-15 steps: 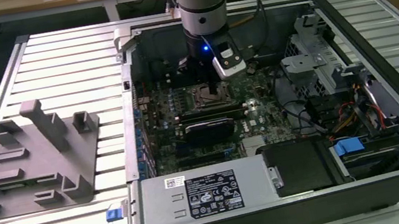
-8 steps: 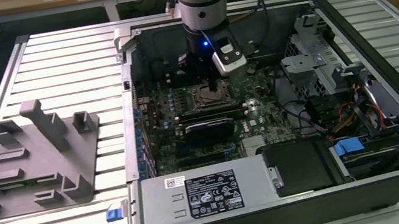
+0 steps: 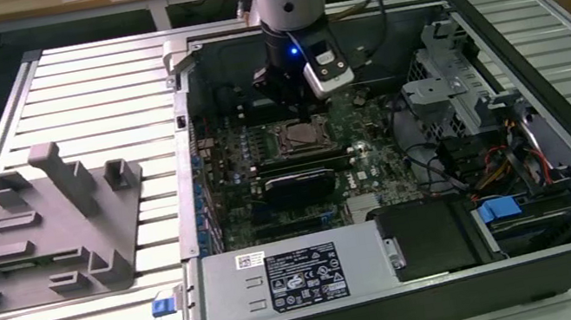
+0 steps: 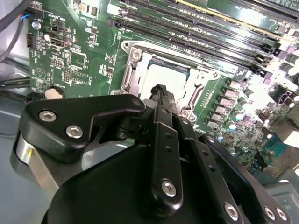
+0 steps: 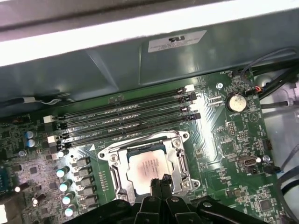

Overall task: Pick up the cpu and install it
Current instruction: 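Install the second cpu locking lever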

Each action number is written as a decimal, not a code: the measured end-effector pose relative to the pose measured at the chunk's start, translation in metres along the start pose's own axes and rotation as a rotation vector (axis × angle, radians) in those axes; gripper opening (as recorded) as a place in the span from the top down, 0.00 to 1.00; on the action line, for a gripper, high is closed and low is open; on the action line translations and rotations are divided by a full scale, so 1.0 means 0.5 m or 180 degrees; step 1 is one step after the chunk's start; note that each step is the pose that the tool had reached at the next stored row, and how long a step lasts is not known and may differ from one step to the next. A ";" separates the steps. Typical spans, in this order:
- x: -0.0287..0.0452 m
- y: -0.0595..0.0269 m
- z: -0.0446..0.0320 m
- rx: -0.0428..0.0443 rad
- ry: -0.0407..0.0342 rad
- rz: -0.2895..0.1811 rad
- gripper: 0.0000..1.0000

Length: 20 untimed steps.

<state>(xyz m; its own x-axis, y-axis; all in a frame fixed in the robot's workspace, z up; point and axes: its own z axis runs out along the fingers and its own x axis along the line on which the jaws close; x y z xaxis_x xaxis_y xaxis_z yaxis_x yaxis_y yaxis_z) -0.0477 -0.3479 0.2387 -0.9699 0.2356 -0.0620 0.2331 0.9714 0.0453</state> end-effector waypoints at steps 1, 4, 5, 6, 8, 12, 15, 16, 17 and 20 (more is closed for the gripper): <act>0.000 0.000 -0.002 0.0000 0.0000 0.0000 0.89; 0.000 0.000 -0.001 -0.0002 0.0000 0.0000 0.89; 0.000 0.000 -0.002 -0.0001 0.0000 0.0000 0.89; 0.000 0.000 -0.002 -0.0001 0.0000 0.0000 0.89; 0.000 0.000 -0.002 -0.0001 0.0000 0.0000 0.89; -0.001 -0.003 -0.002 -0.0002 0.0001 -0.0012 0.89; -0.002 -0.008 -0.001 -0.0004 0.0002 -0.0041 0.89; -0.002 -0.010 -0.001 -0.0004 0.0003 -0.0048 0.89; -0.003 -0.012 -0.001 -0.0005 0.0003 -0.0054 0.89; -0.005 -0.020 -0.001 -0.0006 0.0003 -0.0068 0.89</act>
<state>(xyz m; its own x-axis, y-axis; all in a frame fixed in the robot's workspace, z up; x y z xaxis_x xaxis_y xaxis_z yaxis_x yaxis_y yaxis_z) -0.0477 -0.3581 0.2388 -0.9747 0.2149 -0.0619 0.2123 0.9761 0.0458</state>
